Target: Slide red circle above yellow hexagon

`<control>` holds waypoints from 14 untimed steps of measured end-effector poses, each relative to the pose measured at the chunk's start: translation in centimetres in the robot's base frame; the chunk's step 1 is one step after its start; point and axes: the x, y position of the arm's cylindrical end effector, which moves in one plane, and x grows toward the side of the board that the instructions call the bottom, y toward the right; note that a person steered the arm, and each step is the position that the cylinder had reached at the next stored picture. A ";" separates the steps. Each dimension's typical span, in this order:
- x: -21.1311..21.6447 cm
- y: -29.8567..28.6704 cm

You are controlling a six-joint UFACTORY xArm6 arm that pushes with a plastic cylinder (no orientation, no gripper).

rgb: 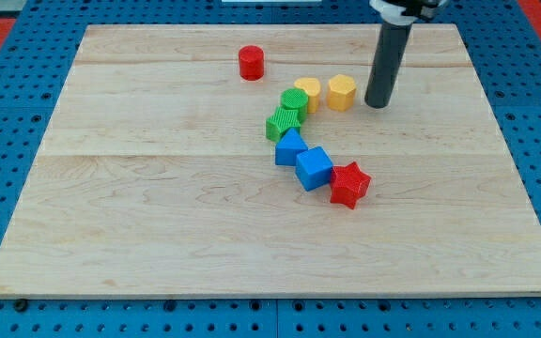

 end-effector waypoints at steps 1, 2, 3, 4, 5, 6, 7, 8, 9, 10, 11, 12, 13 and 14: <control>0.0 -1.6; 0.2 -1.7; 1.9 -0.7; 2.5 2.1; -3.6 5.4; -11.1 5.8; -14.9 -0.1; -16.1 -8.6; -13.7 -15.5; -8.4 -18.8; -7.0 -19.8; -5.9 -20.0; -4.8 -19.8; -5.3 -19.9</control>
